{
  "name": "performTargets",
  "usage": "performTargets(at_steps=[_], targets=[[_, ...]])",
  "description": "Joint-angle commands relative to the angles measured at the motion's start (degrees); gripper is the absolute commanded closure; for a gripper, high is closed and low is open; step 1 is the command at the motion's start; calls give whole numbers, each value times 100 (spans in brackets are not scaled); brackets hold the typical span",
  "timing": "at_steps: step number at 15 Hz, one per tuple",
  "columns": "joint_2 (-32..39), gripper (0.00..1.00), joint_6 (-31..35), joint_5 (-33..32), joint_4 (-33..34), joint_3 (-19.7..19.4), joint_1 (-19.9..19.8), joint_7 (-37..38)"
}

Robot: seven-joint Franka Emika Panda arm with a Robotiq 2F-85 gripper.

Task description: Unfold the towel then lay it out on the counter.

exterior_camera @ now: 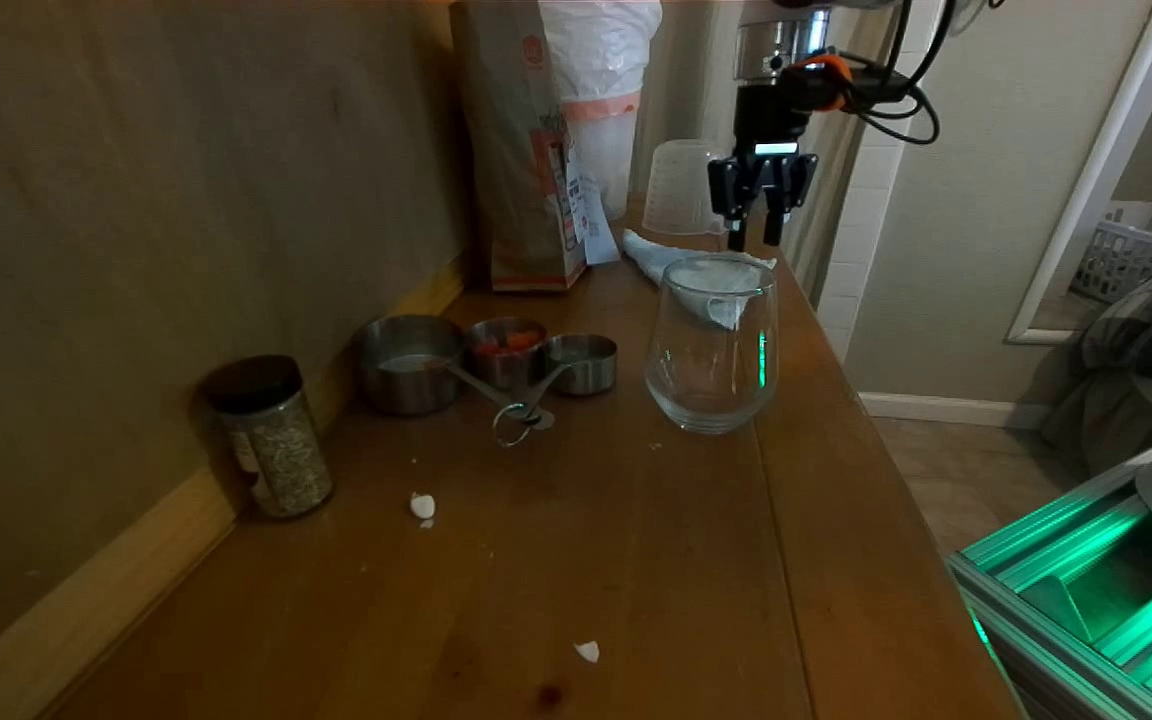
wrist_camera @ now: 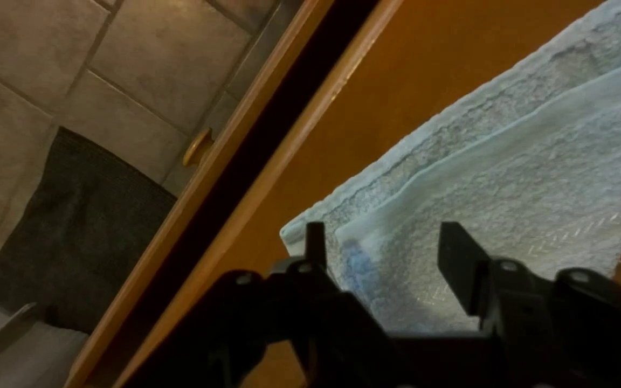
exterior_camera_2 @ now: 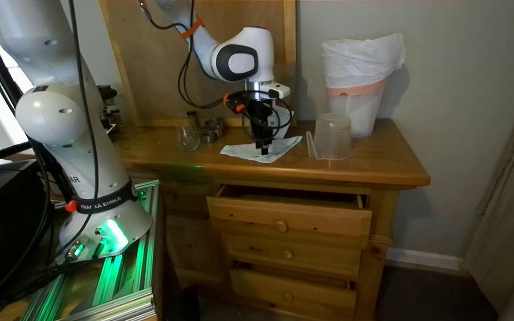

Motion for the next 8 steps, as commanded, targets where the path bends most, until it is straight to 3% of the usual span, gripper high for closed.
performTargets(at_steps=[1,2,6,8], targets=[[-16,63,15,-49,-83,44,28,23],[-16,64,20,-39,-90,52,31,18],[-10,92,42,-34,-108,56,36,14],[-8,97,44,-41,-103,54,35,18]])
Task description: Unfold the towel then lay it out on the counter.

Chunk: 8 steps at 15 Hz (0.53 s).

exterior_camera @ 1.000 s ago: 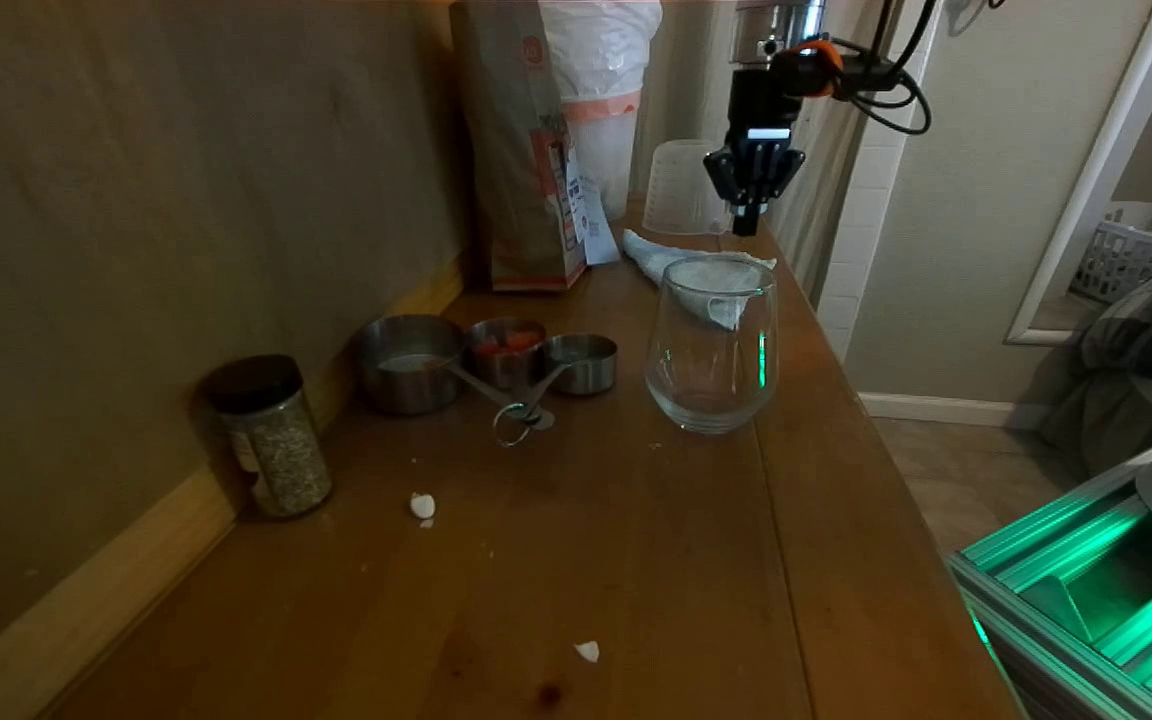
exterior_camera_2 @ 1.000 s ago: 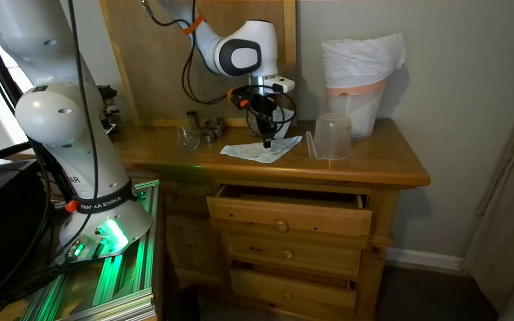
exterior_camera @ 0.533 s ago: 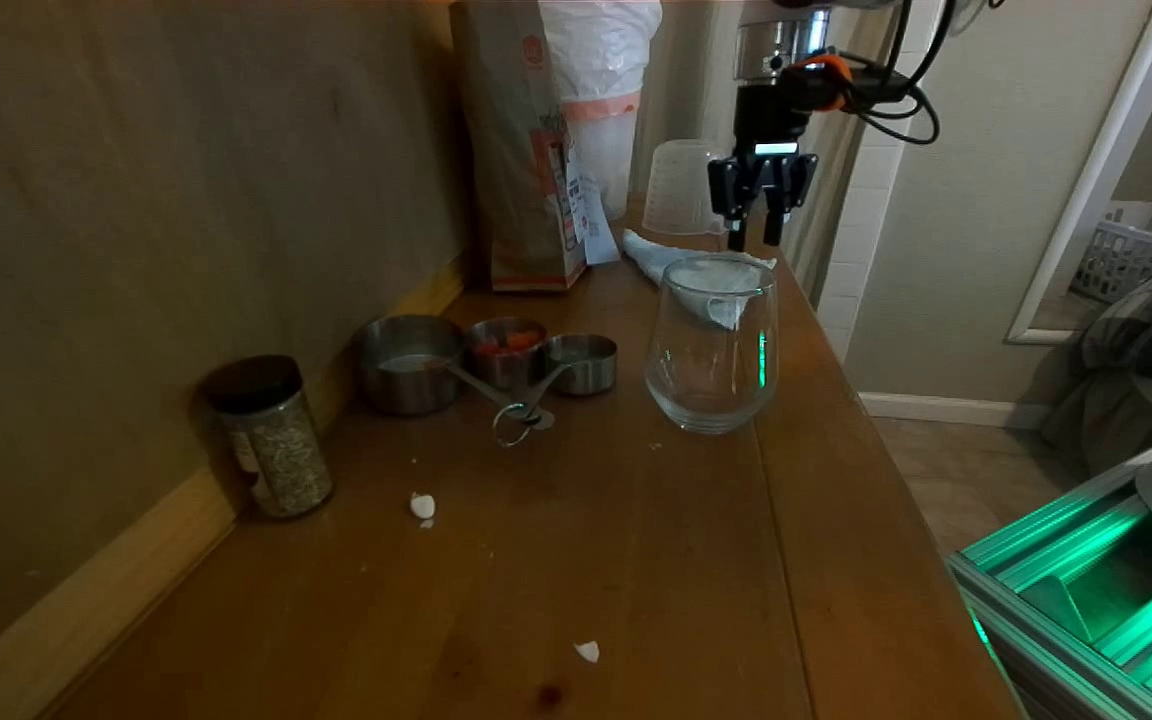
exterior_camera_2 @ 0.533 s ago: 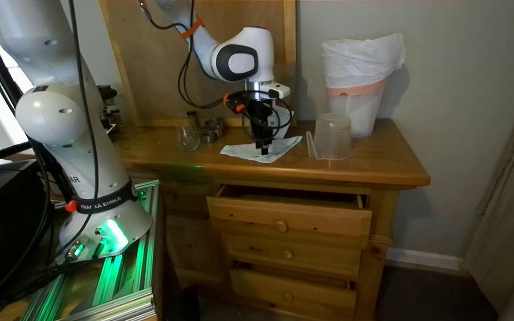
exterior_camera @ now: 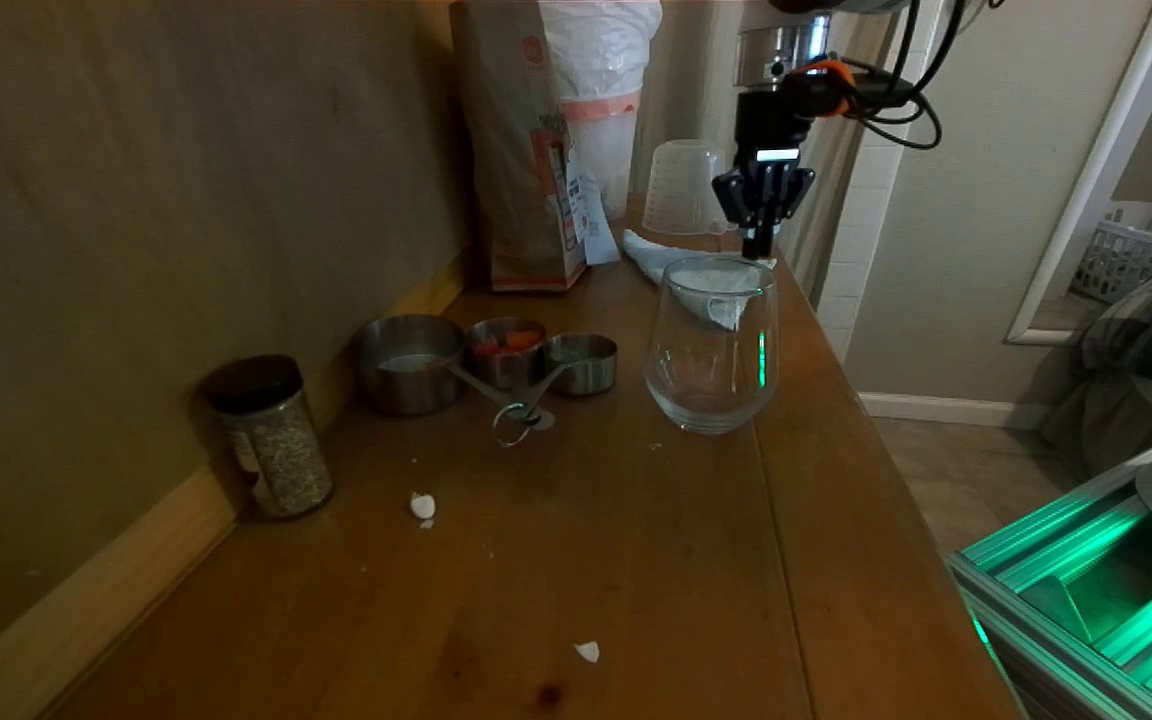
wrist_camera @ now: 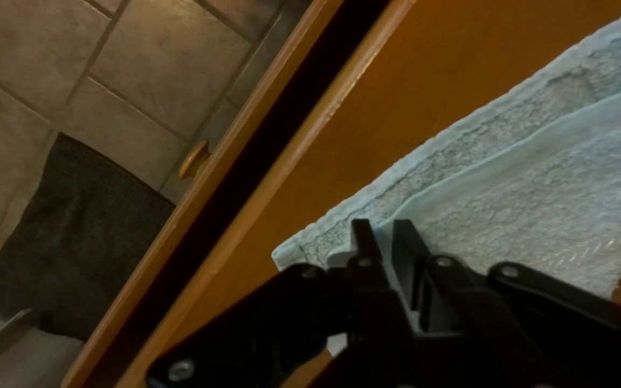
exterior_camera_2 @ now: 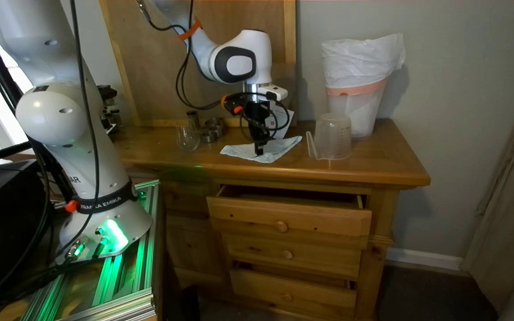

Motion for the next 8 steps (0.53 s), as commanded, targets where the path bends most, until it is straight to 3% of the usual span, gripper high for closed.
performTargets(at_steps=[1,4,5,8], targets=[[-7,100,44,-35,-21,16,8,13],[-2,97,48,-45,-18,16,9,14],[-1,73,51,-72,-17,13,8,34],[5,62,73,-49,-5,13,7,36]])
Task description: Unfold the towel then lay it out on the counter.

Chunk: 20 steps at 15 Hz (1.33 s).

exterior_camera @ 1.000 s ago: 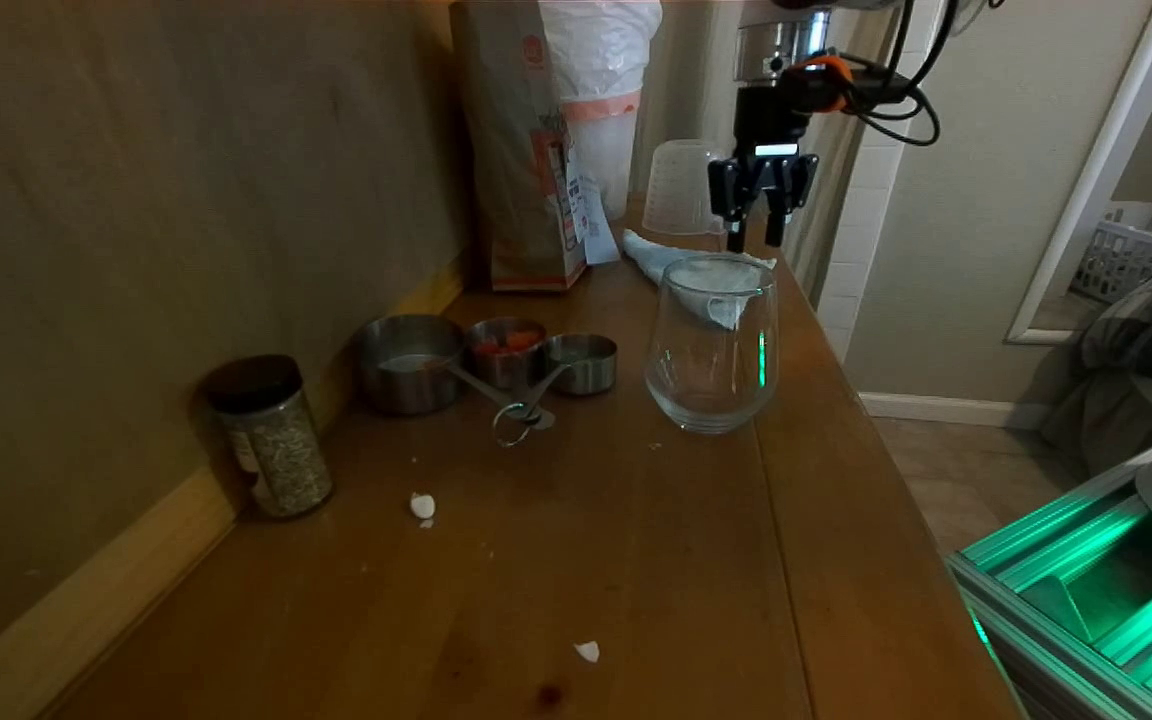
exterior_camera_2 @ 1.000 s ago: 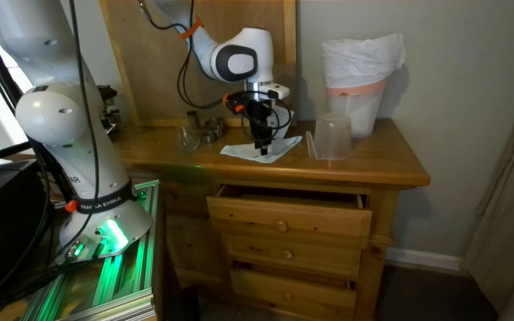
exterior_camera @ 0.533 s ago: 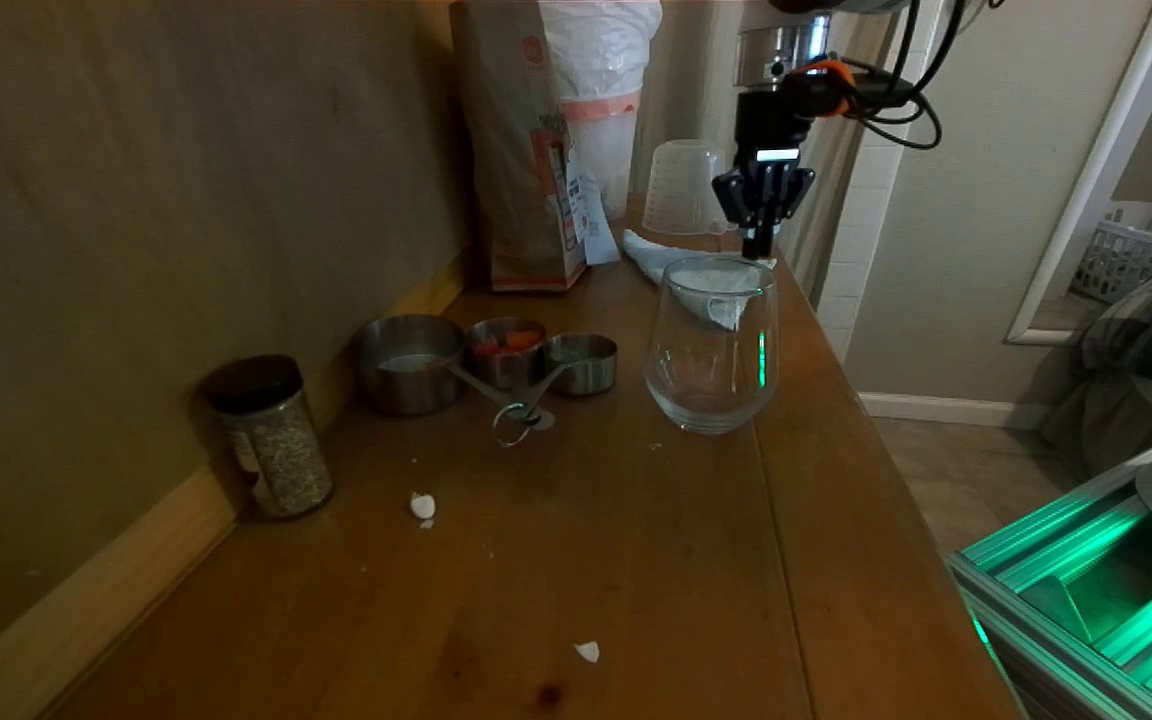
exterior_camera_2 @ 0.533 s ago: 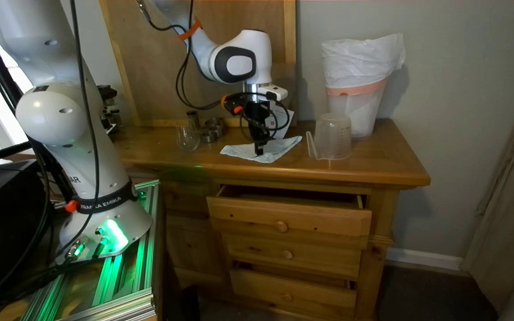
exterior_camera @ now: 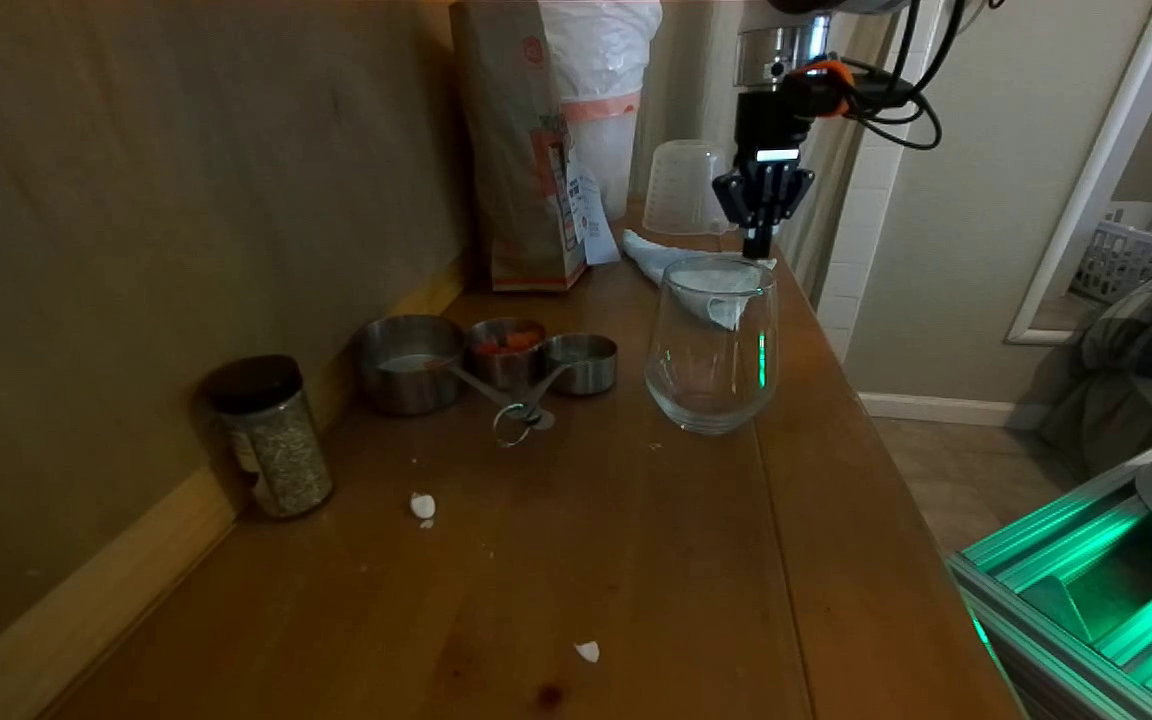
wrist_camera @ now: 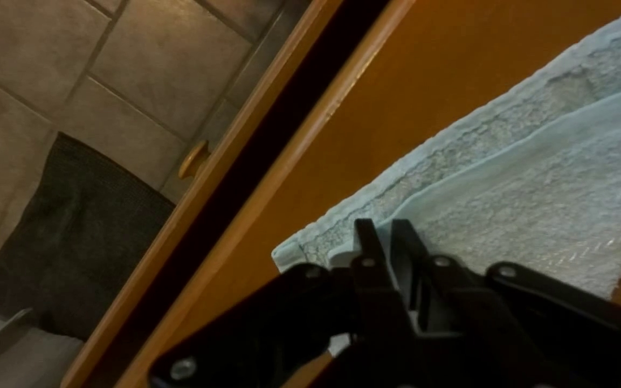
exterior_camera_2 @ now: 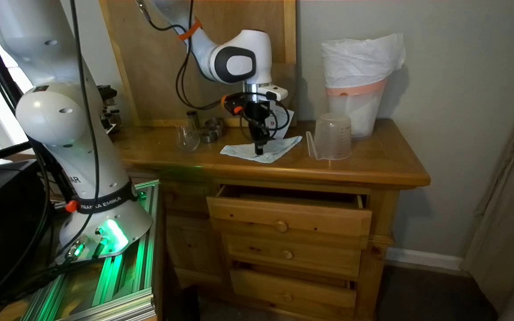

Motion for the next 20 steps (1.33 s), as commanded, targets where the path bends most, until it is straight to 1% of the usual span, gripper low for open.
performTargets(at_steps=[1,5,6,7,8,9,10,12,13,14,17,18,20], targets=[[8,55,76,-37,-4,14,7,29],[40,28,95,-19,5,23,16,16],[45,20,97,-9,8,25,18,9],[53,21,101,-10,12,26,20,10],[65,36,111,-15,16,27,23,13],[81,44,120,-3,20,29,25,6],[97,45,133,4,24,32,28,4],[136,49,156,4,34,40,34,7],[158,48,162,7,41,42,36,9],[175,51,166,9,46,43,38,10],[208,80,187,8,56,40,41,14],[213,88,188,6,59,38,41,18],[211,95,193,7,58,37,41,13]])
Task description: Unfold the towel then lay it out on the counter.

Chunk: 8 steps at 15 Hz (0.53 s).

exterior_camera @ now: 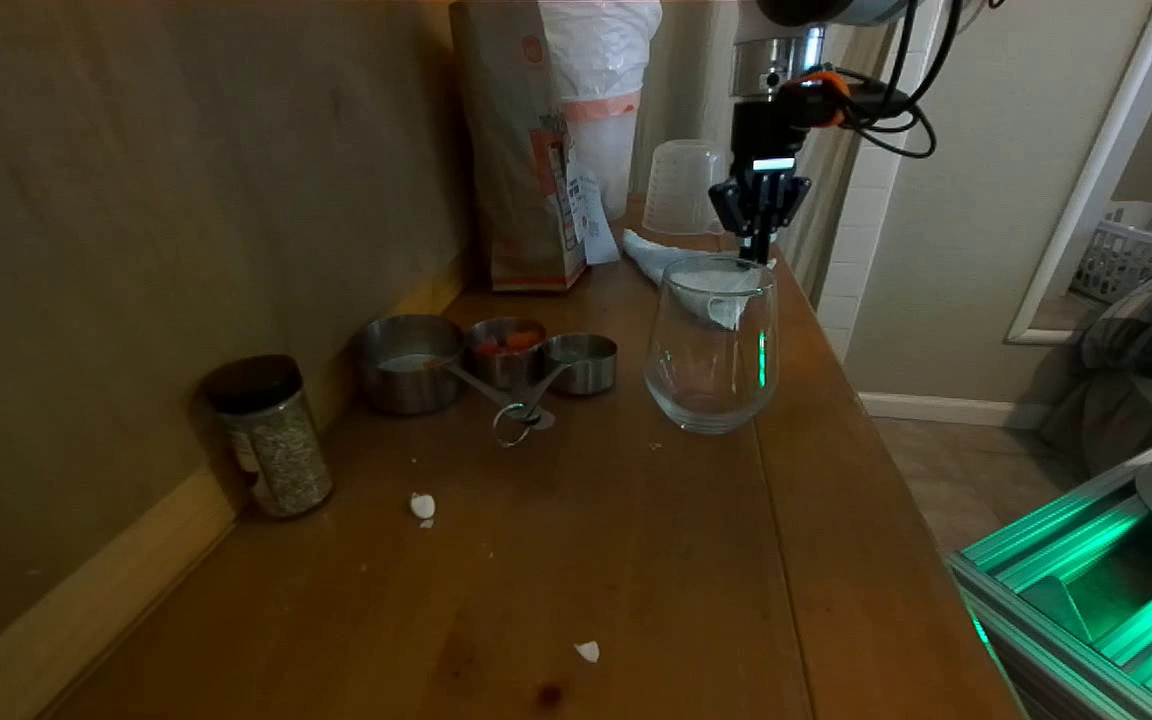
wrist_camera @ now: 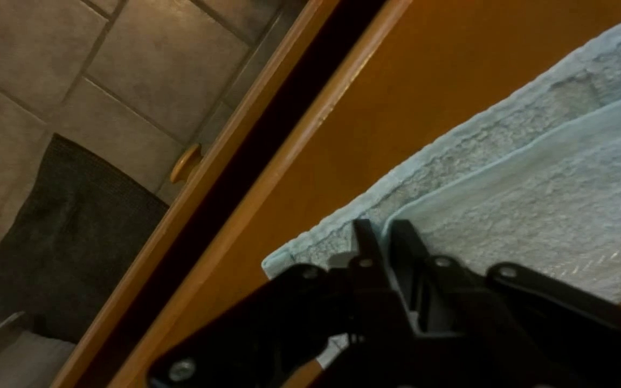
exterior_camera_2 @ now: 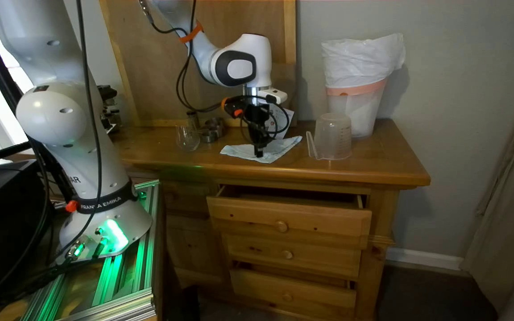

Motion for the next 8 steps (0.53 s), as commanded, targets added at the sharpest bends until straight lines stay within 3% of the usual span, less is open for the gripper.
performTargets(at_steps=[1,3,5,6,7,8], targets=[[56,95,99,2,47,12,14,14],[45,93,111,-2,47,10,13,14],[26,79,115,-8,48,8,12,11],[14,79,125,-5,47,8,11,7],[-18,89,131,13,40,12,12,-7],[-40,91,128,17,39,15,15,-16]])
